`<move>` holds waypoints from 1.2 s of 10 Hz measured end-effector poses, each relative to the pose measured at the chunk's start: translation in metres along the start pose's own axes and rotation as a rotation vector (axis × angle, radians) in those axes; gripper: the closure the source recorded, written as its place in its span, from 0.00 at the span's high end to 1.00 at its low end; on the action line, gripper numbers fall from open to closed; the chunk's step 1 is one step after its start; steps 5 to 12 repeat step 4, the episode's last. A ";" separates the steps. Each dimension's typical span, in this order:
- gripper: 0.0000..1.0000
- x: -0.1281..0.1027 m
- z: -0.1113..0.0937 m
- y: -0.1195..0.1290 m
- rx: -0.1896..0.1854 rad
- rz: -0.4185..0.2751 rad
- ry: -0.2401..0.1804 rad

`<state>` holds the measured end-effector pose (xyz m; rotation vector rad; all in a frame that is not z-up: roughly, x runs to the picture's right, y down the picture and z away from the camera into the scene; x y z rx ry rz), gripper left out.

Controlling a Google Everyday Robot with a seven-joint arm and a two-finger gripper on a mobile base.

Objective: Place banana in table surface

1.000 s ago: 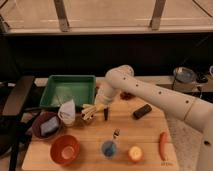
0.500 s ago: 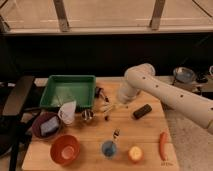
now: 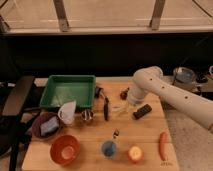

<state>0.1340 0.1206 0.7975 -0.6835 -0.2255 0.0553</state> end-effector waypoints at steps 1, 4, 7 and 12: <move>0.80 -0.001 0.001 0.002 -0.005 0.001 0.014; 0.80 -0.001 0.001 0.002 -0.002 0.002 0.018; 0.80 -0.001 0.001 0.002 -0.002 0.002 0.018; 0.80 -0.001 0.001 0.002 -0.002 0.002 0.018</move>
